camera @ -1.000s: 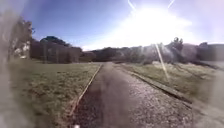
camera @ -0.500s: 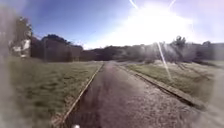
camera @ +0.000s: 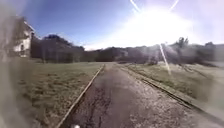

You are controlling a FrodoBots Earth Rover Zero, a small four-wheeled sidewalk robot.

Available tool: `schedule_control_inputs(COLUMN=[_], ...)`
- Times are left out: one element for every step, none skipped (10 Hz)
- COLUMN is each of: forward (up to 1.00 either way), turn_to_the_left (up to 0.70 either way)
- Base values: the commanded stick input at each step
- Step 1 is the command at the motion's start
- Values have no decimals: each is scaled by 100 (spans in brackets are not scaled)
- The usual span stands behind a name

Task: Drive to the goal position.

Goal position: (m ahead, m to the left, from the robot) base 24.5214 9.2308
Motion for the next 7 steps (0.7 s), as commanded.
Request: schedule_control_inputs(forward=[100,100,100,100,100,100,100], turn_to_the_left=[0,0,0,0,0,0,0])
